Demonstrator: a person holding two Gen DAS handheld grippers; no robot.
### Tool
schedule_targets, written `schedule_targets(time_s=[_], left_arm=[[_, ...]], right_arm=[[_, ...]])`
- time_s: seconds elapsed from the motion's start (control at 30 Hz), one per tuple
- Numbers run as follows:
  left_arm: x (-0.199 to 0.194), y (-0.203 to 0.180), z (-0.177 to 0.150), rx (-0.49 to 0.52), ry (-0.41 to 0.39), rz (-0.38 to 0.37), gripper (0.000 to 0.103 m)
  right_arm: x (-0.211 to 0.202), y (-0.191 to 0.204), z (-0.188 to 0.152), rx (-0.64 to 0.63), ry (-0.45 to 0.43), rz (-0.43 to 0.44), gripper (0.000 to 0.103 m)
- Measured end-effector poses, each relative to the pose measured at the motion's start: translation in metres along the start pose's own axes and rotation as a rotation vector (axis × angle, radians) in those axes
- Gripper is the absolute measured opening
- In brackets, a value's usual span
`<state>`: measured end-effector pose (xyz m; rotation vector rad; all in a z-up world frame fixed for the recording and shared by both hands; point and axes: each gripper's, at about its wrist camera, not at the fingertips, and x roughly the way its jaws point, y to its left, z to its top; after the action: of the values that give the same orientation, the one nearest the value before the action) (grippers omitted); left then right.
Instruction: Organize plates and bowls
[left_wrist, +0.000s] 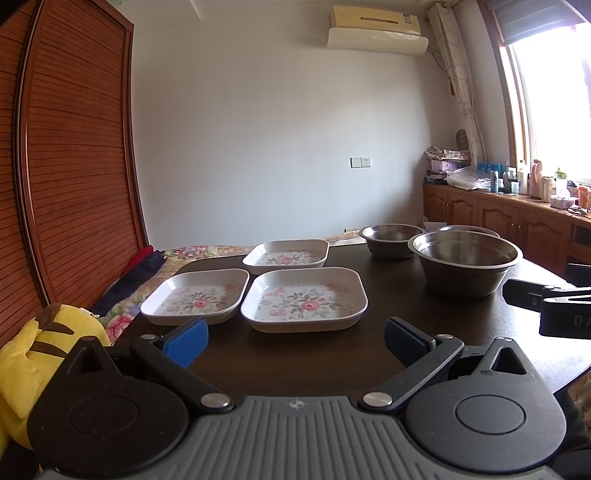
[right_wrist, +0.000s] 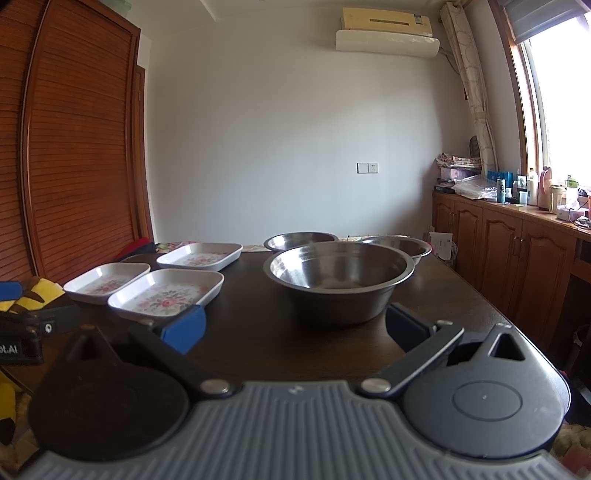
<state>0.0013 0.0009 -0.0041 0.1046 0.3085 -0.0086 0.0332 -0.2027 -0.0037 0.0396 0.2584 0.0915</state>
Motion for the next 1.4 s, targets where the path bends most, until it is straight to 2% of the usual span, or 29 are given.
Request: schedule_targets(time_s=[0.37, 0.67, 1.1, 1.3, 1.4], left_arm=[[0.0, 0.0, -0.002, 0.0, 0.004, -0.002, 0.103], [0.009, 0.004, -0.008, 0.009, 0.045, -0.013, 0.103], [0.024, 0.044, 0.006, -0.011, 0.061, 0.019, 0.103], [0.027, 0.06, 0.017, -0.052, 0.054, 0.005, 0.103], [0.028, 0.063, 0.017, -0.062, 0.053, -0.011, 0.103]], right_arm=[[0.001, 0.0, -0.001, 0.003, 0.007, 0.004, 0.103], [0.003, 0.006, -0.001, -0.023, -0.001, 0.019, 0.103], [0.019, 0.032, 0.018, -0.108, 0.029, 0.17, 0.103], [0.03, 0.039, 0.031, -0.128, 0.043, 0.227, 0.103], [0.032, 0.04, 0.037, -0.14, 0.022, 0.251, 0.103]])
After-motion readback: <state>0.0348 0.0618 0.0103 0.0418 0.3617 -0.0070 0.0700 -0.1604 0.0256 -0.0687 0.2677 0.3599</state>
